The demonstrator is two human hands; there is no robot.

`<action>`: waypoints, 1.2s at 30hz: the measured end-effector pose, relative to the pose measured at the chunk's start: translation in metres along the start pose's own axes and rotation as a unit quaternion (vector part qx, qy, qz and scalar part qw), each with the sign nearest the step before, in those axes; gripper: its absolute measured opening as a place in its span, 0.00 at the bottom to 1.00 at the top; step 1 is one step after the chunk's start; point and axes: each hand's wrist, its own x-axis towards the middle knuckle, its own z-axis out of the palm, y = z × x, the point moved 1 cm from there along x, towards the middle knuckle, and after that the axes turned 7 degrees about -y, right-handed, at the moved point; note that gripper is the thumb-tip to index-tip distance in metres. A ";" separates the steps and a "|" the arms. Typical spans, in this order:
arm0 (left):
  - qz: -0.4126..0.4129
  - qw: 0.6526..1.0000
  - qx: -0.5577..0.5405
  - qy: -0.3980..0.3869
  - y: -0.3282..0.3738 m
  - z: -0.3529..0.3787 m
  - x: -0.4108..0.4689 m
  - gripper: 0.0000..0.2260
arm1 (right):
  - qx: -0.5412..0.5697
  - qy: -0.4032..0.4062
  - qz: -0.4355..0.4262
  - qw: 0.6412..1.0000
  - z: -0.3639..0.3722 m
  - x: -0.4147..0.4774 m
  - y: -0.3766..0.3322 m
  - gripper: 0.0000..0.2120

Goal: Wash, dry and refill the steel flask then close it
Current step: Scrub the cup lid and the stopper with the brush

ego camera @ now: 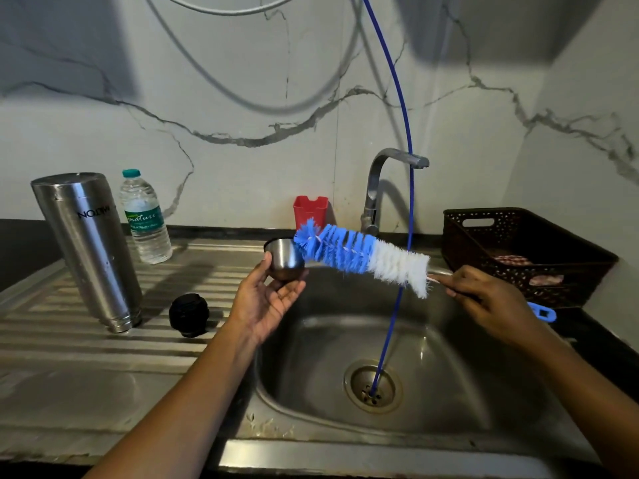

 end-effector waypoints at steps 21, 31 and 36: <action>0.023 1.000 0.012 -0.011 0.006 0.003 -0.008 0.28 | 0.019 0.018 0.003 1.000 0.010 -0.001 -0.003 0.14; -0.009 0.999 0.033 -0.020 -0.005 0.007 -0.004 0.17 | 0.062 0.013 -0.008 0.998 0.019 0.003 -0.003 0.17; -0.003 0.998 0.062 -0.006 -0.005 0.007 -0.001 0.26 | 0.067 0.012 0.027 0.997 0.010 -0.008 0.020 0.18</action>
